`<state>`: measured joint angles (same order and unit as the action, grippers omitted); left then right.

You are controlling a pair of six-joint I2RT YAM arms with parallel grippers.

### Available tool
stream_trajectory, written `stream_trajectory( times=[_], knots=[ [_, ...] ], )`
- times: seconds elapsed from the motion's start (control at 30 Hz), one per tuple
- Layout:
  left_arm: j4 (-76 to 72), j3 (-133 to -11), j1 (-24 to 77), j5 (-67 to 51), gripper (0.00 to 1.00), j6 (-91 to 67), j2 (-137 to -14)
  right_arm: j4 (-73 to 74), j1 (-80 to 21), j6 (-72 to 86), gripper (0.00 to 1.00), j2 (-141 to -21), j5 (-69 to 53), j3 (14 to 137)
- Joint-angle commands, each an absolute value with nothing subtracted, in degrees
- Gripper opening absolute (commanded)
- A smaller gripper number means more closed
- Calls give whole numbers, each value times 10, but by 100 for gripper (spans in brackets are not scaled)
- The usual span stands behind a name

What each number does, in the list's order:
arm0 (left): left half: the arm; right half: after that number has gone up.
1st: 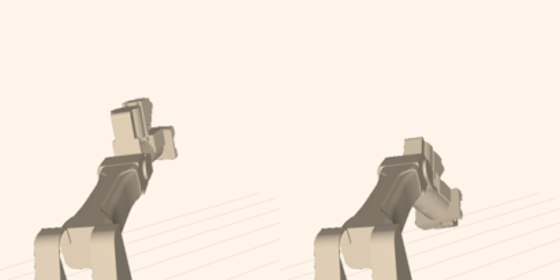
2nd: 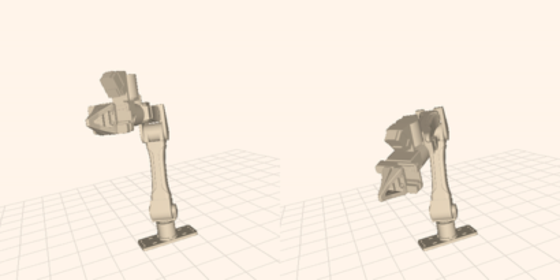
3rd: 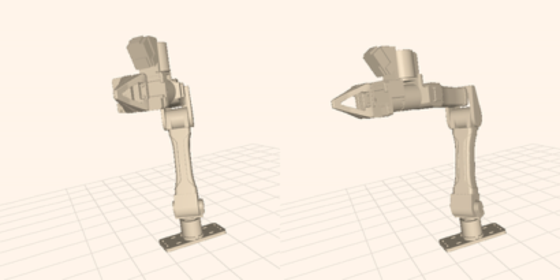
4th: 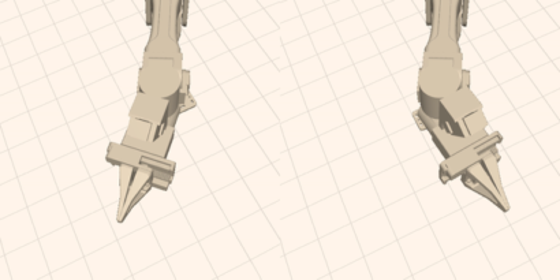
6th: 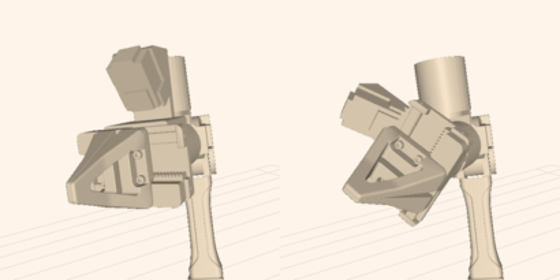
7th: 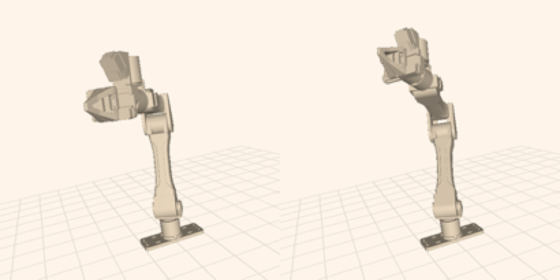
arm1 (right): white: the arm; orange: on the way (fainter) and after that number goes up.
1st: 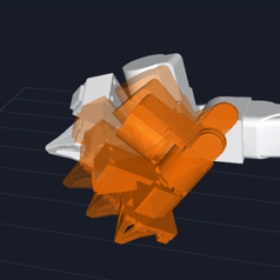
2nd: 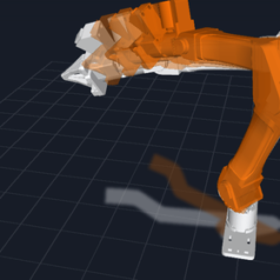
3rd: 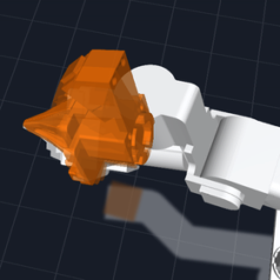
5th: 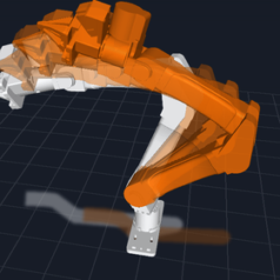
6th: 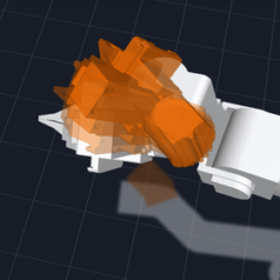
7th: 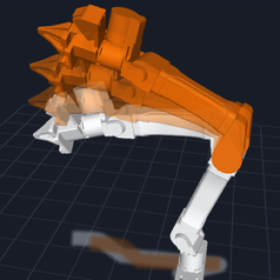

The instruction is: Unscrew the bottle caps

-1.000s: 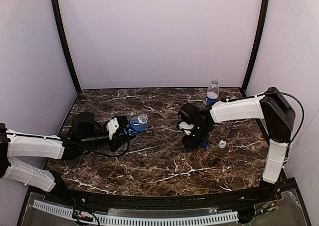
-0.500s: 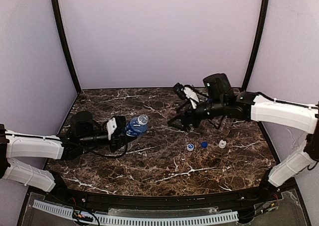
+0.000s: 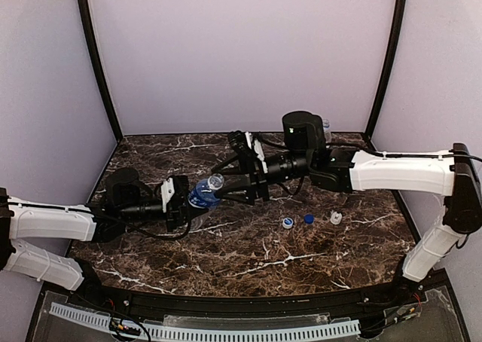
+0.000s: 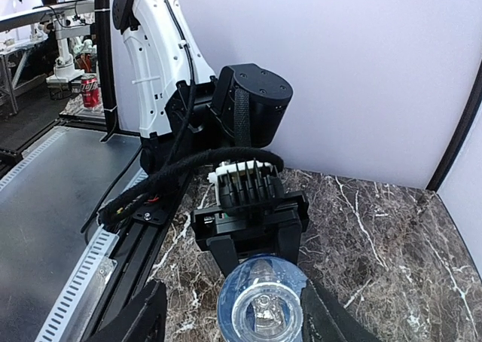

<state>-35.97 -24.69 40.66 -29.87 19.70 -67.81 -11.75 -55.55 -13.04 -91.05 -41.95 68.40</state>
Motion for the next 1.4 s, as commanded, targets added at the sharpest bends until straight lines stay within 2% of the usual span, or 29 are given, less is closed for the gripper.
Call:
stream_trajectory(
  times=[0.0, 0.13, 0.3, 0.57, 0.63, 0.73, 0.77, 0.8, 0.83, 0.9, 1.1, 1.27, 1.37],
  knots=[
    [-373, -254, 408, -313, 29, 191, -671, -143, -559, -128, 58, -925, -436, 703],
    [-374, -255, 408, -315, 29, 193, -672, -138, -559, -136, 49, -934, -421, 703],
    [-374, -254, 408, -313, 29, 190, -671, -106, -559, -152, 44, -940, -391, 713],
    [-378, -254, 408, -315, 29, 187, -672, -72, -559, -173, 45, -947, -372, 729],
    [-378, -254, 408, -315, 29, 187, -673, -72, -560, -172, 35, -947, -376, 733],
    [-378, -253, 408, -314, 29, 187, -673, -71, -560, -167, 13, -948, -381, 739],
    [-377, -253, 408, -313, 35, 187, -673, -68, -559, -167, 6, -947, -384, 741],
    [-376, -252, 408, -313, 46, 186, -673, -69, -560, -165, 1, -947, -385, 742],
    [-376, -252, 407, -310, 80, 186, -673, -69, -560, -161, 0, -945, -384, 742],
    [-381, -246, 408, -305, 96, 184, -672, -59, -559, -151, 0, -941, -373, 748],
    [-379, -243, 409, -306, 99, 191, -668, 28, -528, -99, 0, -935, -269, 780],
    [-375, -239, 409, -287, 99, 200, -661, 183, -472, -4, 0, -964, -24, 847],
    [-373, -237, 409, -284, 99, 203, -659, 253, -431, 72, 0, -986, 43, 880]
  ],
)
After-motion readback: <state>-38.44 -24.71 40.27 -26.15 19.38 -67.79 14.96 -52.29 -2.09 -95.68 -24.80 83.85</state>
